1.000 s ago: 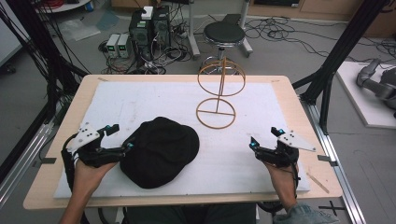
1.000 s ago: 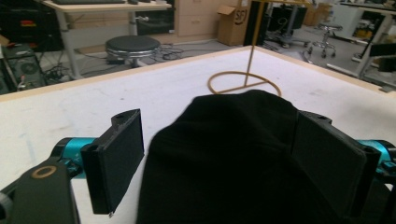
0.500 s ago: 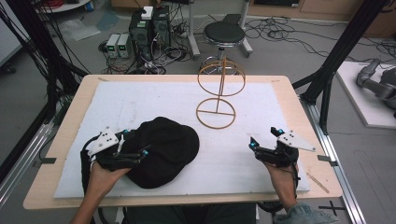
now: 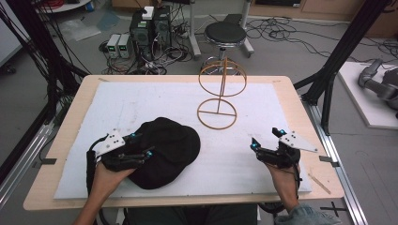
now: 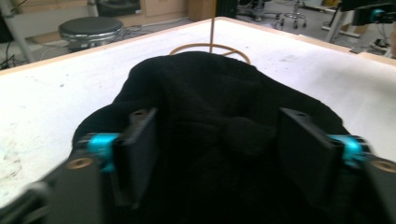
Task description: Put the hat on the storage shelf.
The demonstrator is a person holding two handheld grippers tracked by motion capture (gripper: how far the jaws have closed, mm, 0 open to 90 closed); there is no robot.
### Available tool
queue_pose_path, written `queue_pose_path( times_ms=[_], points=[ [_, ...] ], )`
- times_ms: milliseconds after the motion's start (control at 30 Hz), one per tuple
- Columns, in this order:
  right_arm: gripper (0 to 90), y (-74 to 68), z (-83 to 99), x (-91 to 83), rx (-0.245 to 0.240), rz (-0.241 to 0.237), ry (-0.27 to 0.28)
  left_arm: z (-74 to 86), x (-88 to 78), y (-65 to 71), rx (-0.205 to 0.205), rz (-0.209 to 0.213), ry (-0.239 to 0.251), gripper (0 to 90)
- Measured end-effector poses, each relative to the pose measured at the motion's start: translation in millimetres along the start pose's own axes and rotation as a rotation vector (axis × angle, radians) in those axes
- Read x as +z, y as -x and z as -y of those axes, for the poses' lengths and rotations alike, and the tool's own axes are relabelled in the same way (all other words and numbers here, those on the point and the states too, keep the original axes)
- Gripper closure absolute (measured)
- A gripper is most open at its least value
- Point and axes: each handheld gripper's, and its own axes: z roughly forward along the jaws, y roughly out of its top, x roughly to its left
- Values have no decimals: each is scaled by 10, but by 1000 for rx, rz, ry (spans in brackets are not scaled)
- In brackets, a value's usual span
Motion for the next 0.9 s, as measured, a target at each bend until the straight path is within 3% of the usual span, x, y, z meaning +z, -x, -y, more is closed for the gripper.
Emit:
queue_pose_path(
  times_ms=[233, 433, 633, 900],
  points=[
    [119, 3, -3, -3, 0, 1, 4, 5, -13, 3, 13, -12, -3, 522],
    [120, 0, -1, 0, 0, 0, 2, 1, -19, 10, 23, -18, -5, 612],
    [120, 8, -3, -2, 0, 2, 4, -23, -32, 25, 31, -5, 10, 659],
    [120, 17, -6, -4, 3, 4, 8, -132, -94, -4, 23, 27, 71, 708]
  ],
)
